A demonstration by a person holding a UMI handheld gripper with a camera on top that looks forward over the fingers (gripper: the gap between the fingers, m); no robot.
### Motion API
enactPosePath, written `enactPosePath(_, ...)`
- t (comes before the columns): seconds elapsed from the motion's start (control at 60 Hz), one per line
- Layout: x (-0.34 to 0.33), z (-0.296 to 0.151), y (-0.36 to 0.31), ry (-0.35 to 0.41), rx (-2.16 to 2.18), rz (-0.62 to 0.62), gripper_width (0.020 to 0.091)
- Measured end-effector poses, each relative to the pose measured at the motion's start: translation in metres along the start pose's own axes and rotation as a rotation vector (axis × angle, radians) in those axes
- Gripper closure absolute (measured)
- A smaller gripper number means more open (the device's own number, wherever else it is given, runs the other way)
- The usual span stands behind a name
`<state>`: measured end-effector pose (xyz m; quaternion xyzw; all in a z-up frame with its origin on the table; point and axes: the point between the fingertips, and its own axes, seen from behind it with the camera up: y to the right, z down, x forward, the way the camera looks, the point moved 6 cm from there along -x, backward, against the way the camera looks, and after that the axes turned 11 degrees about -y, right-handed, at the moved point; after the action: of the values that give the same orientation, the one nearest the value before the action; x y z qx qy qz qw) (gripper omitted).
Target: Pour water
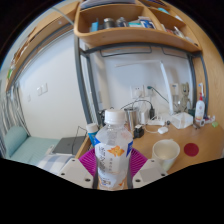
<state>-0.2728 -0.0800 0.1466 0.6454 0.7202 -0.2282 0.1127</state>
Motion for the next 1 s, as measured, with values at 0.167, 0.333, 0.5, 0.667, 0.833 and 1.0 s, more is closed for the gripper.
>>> enactPosePath(0.167,0.008,-0.031,0.005,-0.033,0.453,-0.174,0.0711)
enactPosePath(0.333,0.012,-0.048,0.018,-0.04,0.914,-0.316,0.071)
enactPosePath(0.5,0.017,-0.049,0.035,-0.086,1.2,-0.397,0.0708)
enactPosePath(0.667,0.025,-0.048,0.044,-0.181,1.442,-0.458,0.0708)
enactPosePath(0.833,0.028,-0.05,0.053,-0.207,1.653,-0.474,0.0699)
enactPosePath(1.0,0.027,-0.05,0.062,-0.231,1.716,-0.467,0.0698)
